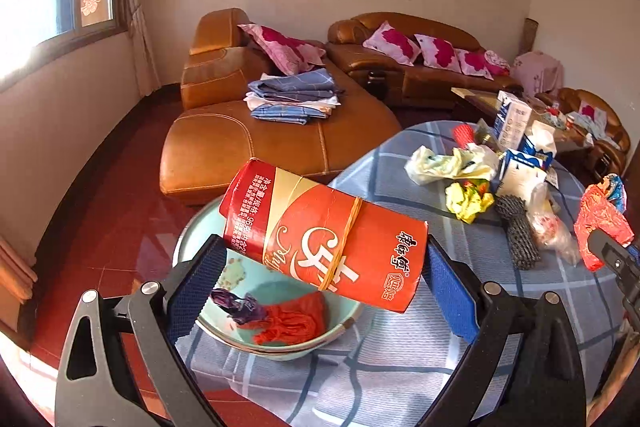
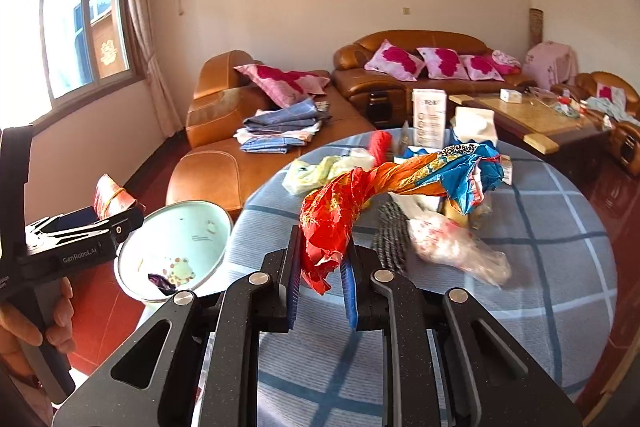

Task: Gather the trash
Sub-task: 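Carry the snack wrapper and red package over the bucket with both tools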

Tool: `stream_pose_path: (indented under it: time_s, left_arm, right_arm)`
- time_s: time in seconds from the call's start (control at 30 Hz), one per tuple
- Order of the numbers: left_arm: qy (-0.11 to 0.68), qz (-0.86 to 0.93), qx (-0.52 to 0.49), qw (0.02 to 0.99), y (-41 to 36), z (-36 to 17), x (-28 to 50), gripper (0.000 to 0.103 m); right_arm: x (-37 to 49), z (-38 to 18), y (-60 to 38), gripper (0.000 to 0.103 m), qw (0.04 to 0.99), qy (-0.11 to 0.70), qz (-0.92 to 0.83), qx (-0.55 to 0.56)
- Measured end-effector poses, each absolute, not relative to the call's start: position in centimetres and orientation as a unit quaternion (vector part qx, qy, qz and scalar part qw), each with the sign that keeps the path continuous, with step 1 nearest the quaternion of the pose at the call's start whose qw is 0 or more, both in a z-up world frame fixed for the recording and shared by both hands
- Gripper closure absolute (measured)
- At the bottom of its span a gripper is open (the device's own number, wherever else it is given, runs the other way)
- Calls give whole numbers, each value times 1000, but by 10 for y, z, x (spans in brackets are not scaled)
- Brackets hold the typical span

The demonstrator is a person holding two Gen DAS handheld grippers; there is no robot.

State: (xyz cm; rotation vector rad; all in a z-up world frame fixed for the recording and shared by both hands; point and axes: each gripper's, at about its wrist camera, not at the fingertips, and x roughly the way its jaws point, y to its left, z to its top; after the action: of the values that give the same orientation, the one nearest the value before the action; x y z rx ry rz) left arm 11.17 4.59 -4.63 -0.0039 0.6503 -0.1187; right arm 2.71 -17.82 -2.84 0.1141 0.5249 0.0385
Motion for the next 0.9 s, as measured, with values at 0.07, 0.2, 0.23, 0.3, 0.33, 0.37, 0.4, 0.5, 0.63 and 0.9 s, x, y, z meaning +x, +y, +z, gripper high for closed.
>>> stream_pose_path:
  time_s: [0.07,0.2,0.23,0.3,0.33,0.37,0.4,0.5,0.63,0.9]
  left_arm:
    - [318,-43,-8,947,62,-47,114,9]
    - [327,-5,-15,945,88,-56,122,9]
    - [330,1,-19,944,93,-58,124,9]
    - [334,6,-24,942,103,-61,128,9]
    - [335,8,-24,942,105,-61,130,9]
    - [335,11,-22,942,108,-62,131,9]
    - [334,15,-21,942,110,-63,132,9]
    - [338,27,-17,940,114,-67,136,9]
    - [354,33,-19,935,117,-76,143,9]
    - [379,38,-16,924,119,-95,157,9]
  right_arm:
    - [34,-27,-162,84,963,262,38,48]
    - [49,-28,-131,84,961,267,70,26]
    - [54,-29,-124,84,959,270,78,24]
    - [60,-31,-114,84,956,278,95,26]
    - [63,-31,-108,84,954,280,100,25]
    - [65,-32,-102,84,953,282,105,23]
    - [67,-33,-97,84,952,284,110,19]
    - [76,-37,-84,84,949,290,125,10]
    - [88,-44,-66,84,942,301,150,-3]
    - [115,-56,-35,83,922,331,202,-19]
